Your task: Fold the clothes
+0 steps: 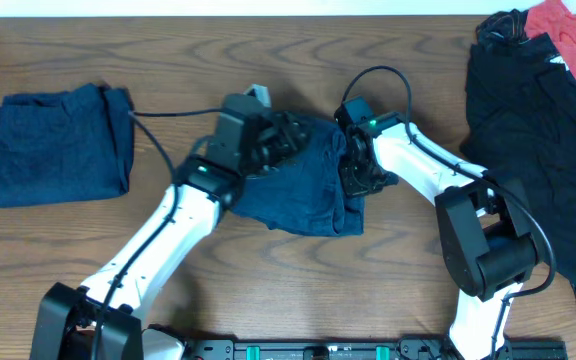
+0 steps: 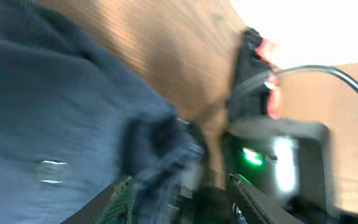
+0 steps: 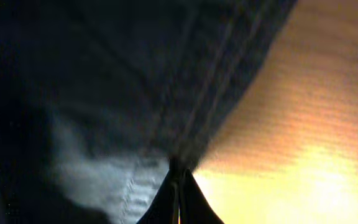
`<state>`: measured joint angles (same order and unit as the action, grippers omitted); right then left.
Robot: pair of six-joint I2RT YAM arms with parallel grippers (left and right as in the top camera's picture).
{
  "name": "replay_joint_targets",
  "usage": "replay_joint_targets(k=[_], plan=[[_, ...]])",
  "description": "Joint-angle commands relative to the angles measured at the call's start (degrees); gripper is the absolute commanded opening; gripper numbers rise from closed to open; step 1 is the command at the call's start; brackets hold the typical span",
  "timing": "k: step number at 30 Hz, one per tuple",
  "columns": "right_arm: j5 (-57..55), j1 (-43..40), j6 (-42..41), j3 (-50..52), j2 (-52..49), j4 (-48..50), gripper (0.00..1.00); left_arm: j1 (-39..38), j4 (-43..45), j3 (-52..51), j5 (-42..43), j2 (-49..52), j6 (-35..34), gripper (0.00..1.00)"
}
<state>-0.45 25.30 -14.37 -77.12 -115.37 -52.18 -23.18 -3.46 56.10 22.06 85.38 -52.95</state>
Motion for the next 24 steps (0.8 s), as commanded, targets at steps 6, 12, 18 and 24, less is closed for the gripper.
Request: replay_joint_targets(k=[6,12,18,24], plan=[[-4.1,-2.8,0.7,-11.5,13.4,-2.3,0.04,7.8,-6.0,1.5,-6.1,1.3,12.7,0.50],[6.3,-2.6,3.9,-12.4,18.2,3.3,0.07,9.7,-7.0,1.5,-6.3,6.3,12.9,0.50],[15.6,-2.6,4.7,-11.9,12.4,3.3,0.06,9.0,-7.0,1.5,-2.8,12.5,12.8,0.50],[15.9,-2.8,4.6,-11.9,1.5,2.5,0.06,6.5,-11.1,1.5,2.8,15.2,12.9,0.49]])
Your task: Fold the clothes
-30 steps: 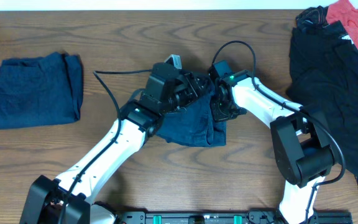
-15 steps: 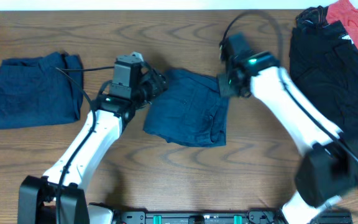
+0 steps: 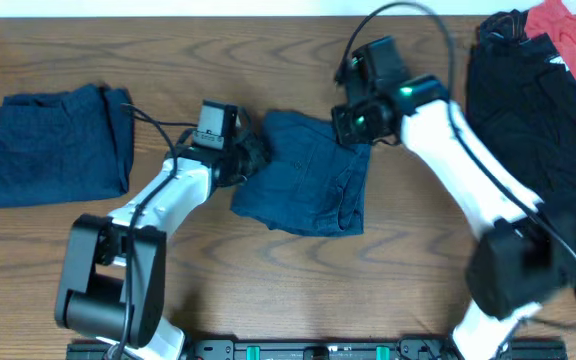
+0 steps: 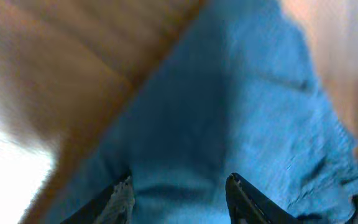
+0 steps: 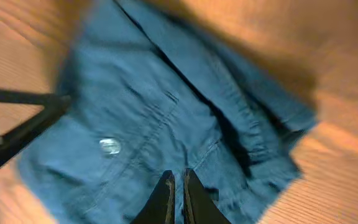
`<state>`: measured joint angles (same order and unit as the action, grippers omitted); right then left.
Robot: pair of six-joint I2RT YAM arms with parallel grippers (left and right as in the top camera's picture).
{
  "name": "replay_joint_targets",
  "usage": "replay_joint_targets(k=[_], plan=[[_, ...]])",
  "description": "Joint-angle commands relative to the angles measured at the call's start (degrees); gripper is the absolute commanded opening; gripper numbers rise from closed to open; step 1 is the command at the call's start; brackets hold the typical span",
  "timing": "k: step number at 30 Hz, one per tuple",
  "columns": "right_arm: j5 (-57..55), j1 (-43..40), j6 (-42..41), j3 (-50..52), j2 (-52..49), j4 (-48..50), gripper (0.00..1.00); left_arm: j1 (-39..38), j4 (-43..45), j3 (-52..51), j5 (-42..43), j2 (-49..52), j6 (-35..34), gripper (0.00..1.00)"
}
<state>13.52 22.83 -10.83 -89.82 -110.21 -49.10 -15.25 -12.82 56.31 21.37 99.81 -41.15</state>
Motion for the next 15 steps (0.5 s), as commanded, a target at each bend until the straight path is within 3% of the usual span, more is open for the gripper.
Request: replay_joint_targets(k=[1,10,11,13,15], plan=[[1.7,-0.4,1.0,0.8,-5.6,-0.8,0.05,-2.1,-3.5,1.2,3.5,1.0,1.1,0.50],[-9.2,-1.3,-1.5,0.8,-14.3,3.5,0.03,-4.5,-10.1,-0.7,-3.0,1.4,3.4,0.49],[-9.2,-1.3,-1.5,0.5,-13.9,3.6,0.04,-4.5,-10.9,-0.7,-3.0,1.4,3.5,0.45],[-9.2,-1.3,-1.3,-0.5,-12.6,3.0,0.04,-4.5,-12.0,-0.7,-2.3,1.2,5.0,0.25],[-9.7,-1.4,-0.7,-1.8,-10.3,1.8,0.04,-4.5,-13.1,-0.7,-0.9,0.3,7.8,0.21]])
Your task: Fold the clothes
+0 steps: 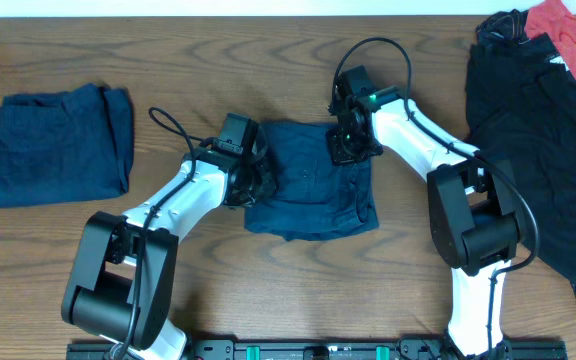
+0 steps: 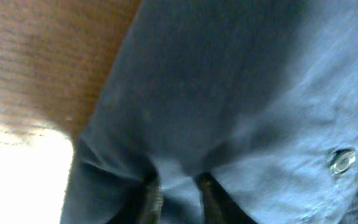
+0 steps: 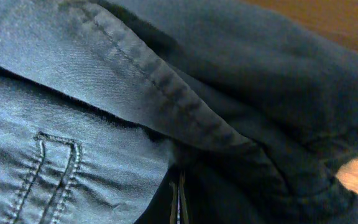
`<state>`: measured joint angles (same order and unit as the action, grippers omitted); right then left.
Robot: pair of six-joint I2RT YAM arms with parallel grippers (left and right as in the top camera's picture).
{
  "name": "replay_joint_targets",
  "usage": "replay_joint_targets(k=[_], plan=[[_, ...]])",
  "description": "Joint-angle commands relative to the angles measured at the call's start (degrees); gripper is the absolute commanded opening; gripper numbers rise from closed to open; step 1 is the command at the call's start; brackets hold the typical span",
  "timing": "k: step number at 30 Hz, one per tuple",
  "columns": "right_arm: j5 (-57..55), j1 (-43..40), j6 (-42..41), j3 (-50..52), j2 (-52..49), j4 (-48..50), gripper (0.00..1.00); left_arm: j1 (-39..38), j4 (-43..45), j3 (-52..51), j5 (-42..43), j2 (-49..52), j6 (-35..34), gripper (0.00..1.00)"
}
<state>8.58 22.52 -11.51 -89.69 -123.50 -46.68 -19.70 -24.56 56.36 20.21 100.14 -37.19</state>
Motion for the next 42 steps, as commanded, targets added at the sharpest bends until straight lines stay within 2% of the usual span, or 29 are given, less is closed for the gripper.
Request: replay_joint_targets(k=[1,4,7,10,11,15,18,21,28,31,36,42], plan=[[-5.4,-1.2,0.0,-2.4,4.4,-1.2,0.04,0.0,-2.6,-0.7,0.3,-1.0,4.6,0.21],[-6.4,-1.8,0.0,-3.6,10.4,-2.5,0.05,0.0,-3.9,-0.7,-0.6,-5.4,8.3,0.21],[-6.2,-2.0,0.0,-3.6,16.7,-5.0,0.08,0.0,-0.9,-0.6,-8.5,-11.3,9.8,0.23],[-4.5,-1.5,0.0,-3.6,20.9,-11.1,0.08,0.7,6.2,-0.6,-18.8,-15.6,9.7,0.49],[-3.3,-1.2,0.0,-3.6,21.6,-13.3,0.08,1.0,8.9,-0.6,-20.2,-16.2,9.8,0.50],[3.9,1.2,0.0,-2.7,21.6,-22.9,0.08,3.9,22.3,-0.6,-20.0,-13.0,11.7,0.52],[7.5,3.5,0.0,0.4,21.5,-23.6,0.09,5.2,28.6,0.0,-16.0,-7.6,11.8,0.52],[8.9,6.0,0.0,3.7,21.5,-22.4,0.09,5.6,31.2,2.6,-11.3,-1.1,12.1,0.53],[8.8,10.4,-1.5,12.5,21.4,-17.3,0.10,5.6,29.2,7.8,-4.4,9.3,13.0,0.53],[8.1,10.5,-1.8,17.0,21.4,-13.6,0.10,5.5,24.5,7.8,-3.9,10.5,13.3,0.53],[4.5,8.9,-4.8,25.6,21.0,-5.9,0.12,5.5,15.6,7.6,-2.7,11.1,18.1,0.54],[-9.6,6.4,-8.0,29.9,21.0,3.7,0.12,5.5,4.9,7.6,-2.7,11.1,20.1,0.52]])
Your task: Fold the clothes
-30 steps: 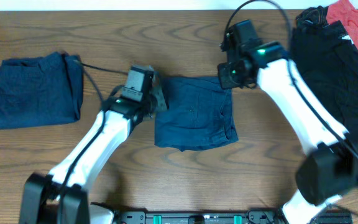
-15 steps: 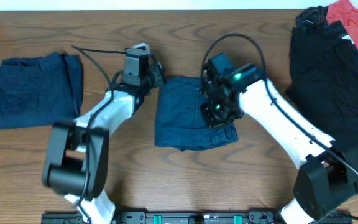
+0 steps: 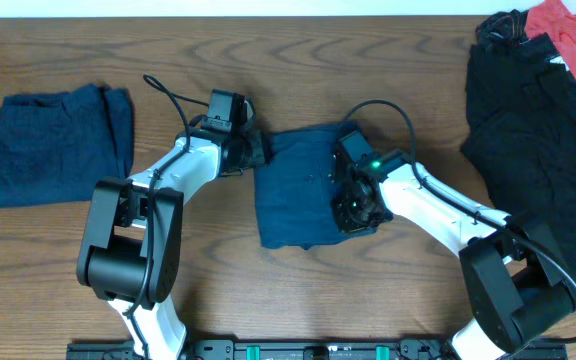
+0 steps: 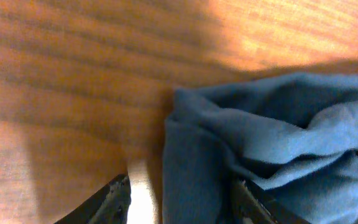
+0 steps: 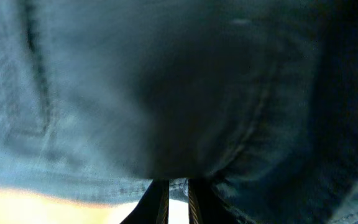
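A blue denim garment (image 3: 303,190) lies folded in the middle of the table. My left gripper (image 3: 251,150) is at its upper left corner; in the left wrist view the left gripper (image 4: 182,199) stands open, fingers wide apart with the cloth's edge (image 4: 241,143) between them. My right gripper (image 3: 354,208) rests on the garment's right side. In the right wrist view the right gripper (image 5: 174,186) has its jaws nearly together on a stitched hem, and denim (image 5: 166,81) fills the frame.
A folded navy garment (image 3: 58,145) lies at the far left. A black garment pile (image 3: 533,130) and a red cloth (image 3: 573,35) cover the right end. Wooden table (image 3: 298,50) shows behind and in front of the blue garment.
My left gripper was shut on the garment's left edge; now it is open at the upper left corner. My right gripper went from the top right edge to the lower right side.
Both grippers were at the crumpled blue garment at the centre. Then the left one stood open at its left edge and the right hung over its top. Later both pinched its edges. Now the garment lies as a tidier, narrower rectangle.
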`<state>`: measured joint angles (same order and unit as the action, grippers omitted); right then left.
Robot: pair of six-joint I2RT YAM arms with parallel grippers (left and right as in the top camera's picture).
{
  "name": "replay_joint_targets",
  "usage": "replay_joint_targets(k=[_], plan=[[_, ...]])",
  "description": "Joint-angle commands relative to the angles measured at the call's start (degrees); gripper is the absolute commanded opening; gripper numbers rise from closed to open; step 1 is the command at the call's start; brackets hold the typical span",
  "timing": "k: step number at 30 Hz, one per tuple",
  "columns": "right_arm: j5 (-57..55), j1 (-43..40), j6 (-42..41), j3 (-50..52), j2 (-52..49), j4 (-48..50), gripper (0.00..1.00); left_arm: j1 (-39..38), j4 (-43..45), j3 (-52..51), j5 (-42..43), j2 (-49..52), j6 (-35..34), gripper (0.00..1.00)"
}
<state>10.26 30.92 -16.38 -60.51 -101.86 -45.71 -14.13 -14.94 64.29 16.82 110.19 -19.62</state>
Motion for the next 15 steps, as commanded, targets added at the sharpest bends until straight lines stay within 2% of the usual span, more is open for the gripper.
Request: replay_joint_targets(k=[1,4,10,15], plan=[[-13.5,-2.4,-3.1,0.7,-0.6,4.2,0.13,-0.1,-6.5,-0.3,0.7,1.0,2.4,0.48],[-20.0,-3.4,-3.0,0.7,-0.6,9.8,0.19,-0.3,-13.2,-0.3,0.7,1.0,2.4,0.32],[-24.2,-4.9,1.1,0.7,-0.6,20.1,0.33,-1.7,-28.5,-0.3,0.7,1.0,1.6,0.29],[-24.2,-5.2,3.4,0.7,-0.6,24.9,0.40,-3.0,-35.4,-0.3,0.7,0.3,1.6,0.25]])
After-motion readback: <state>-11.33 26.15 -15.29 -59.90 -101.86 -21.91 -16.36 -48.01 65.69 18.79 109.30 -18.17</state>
